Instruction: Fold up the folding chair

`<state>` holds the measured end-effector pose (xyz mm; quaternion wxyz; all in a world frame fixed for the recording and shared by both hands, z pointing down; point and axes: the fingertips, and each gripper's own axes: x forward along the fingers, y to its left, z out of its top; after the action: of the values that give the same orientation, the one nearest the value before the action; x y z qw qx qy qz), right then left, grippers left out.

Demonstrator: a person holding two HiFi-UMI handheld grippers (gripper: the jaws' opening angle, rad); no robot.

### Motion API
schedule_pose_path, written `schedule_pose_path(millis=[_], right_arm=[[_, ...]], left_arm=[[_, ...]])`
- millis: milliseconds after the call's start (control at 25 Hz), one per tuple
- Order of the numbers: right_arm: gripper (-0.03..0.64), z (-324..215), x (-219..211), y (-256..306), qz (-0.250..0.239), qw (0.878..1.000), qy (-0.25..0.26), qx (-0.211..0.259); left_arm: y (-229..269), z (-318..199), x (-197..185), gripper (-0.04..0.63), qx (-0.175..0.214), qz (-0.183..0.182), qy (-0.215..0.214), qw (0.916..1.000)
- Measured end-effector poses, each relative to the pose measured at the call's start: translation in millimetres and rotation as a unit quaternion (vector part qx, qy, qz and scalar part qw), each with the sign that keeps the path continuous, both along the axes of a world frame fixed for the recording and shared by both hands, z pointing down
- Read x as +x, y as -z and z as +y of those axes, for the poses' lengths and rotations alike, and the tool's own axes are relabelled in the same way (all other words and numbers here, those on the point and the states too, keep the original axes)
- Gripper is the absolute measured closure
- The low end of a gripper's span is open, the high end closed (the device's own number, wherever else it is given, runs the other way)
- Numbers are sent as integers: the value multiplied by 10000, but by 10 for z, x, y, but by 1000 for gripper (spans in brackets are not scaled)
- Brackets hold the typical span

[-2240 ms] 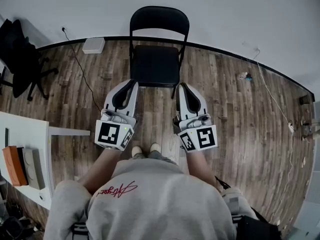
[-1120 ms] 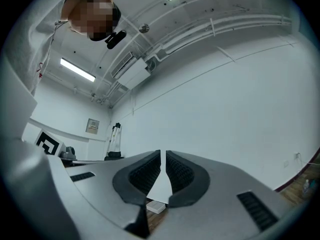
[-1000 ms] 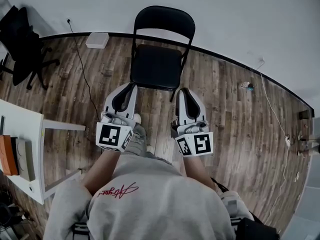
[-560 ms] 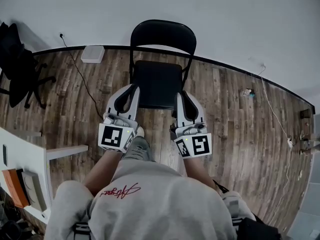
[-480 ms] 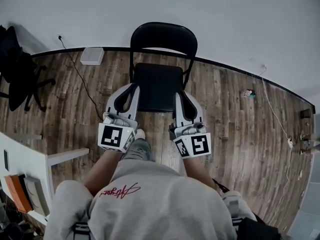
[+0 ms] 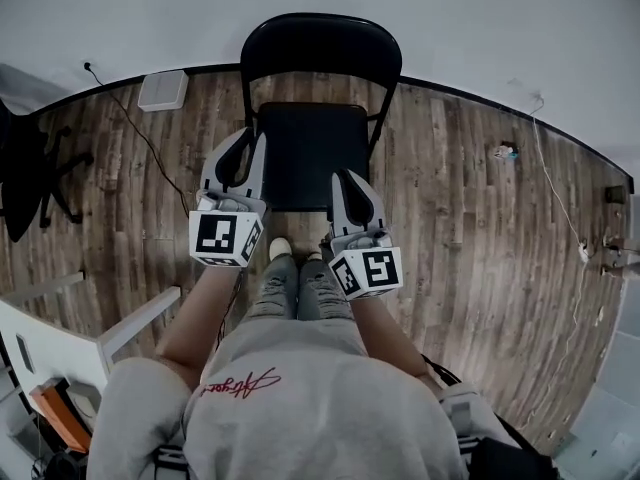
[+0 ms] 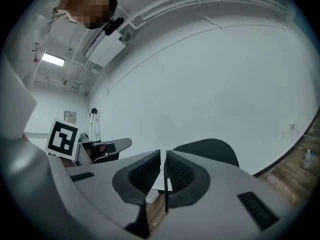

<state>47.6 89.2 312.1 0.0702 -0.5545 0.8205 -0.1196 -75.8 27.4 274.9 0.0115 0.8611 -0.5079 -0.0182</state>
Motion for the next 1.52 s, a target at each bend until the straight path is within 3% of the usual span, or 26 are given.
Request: schedule_pose_path(millis=[120, 200, 280, 440, 520, 600, 720, 800, 880, 1040, 1160, 1240, 1400, 1520], right_arm=[[592, -48, 123, -470, -1008, 9934, -192, -517], [592, -39, 117, -828, -1661, 9826, -254, -791], [592, 7, 80, -1243, -2223, 9681, -275, -1125], [592, 121, 91, -2203, -3224, 9291, -303, -1786], [572, 217, 153, -2634, -3812, 9000, -450, -2065], [547, 277, 175, -2958, -4260, 8759, -513, -2207], [450, 434, 179, -3532, -4650, 8459, -662, -2528], [412, 532, 194, -3896, -4735, 8340, -813, -2715], [402, 584, 246, -4248, -4650, 8263, -1135, -2967], [390, 682, 353, -4771, -4522, 7968, -1876, -3541], [390, 693, 334, -4897, -4480, 7969, -1881, -3590], [388, 595, 295, -4889, -4599, 8044, -1672, -3368], [388, 462, 274, -4824, -4574, 8282, -1190, -3012], [387, 448, 272, -4816, -4732, 8256, -948, -2924]], left_arm=[[-366, -352, -16, 533, -187, 58, 386, 9991], [-708, -610, -108, 419, -385, 180, 701, 9966], [-1090, -860, -173, 397, -538, 133, 865, 9947], [-1859, -1456, -259, 374, -731, -240, 1006, 9919], [-2232, -1705, -386, 373, -882, -345, 1140, 9890], [-2508, -1933, -501, 374, -880, -683, 1158, 9870], [-2742, -2186, -518, 374, -697, -1096, 979, 9867], [-2858, -2290, -477, 374, -618, -1215, 859, 9869], [-2946, -2375, -475, 374, -594, -1290, 883, 9859], [-2943, -2396, -483, 382, -390, -1224, 1033, 9863], [-3001, -2370, -618, 382, -529, -941, 1330, 9852], [-3116, -2375, -746, 382, -774, -763, 1480, 9830], [-3222, -2485, -673, 374, -831, -896, 1082, 9866], [-3172, -2596, -586, 359, -783, -685, 1076, 9887]])
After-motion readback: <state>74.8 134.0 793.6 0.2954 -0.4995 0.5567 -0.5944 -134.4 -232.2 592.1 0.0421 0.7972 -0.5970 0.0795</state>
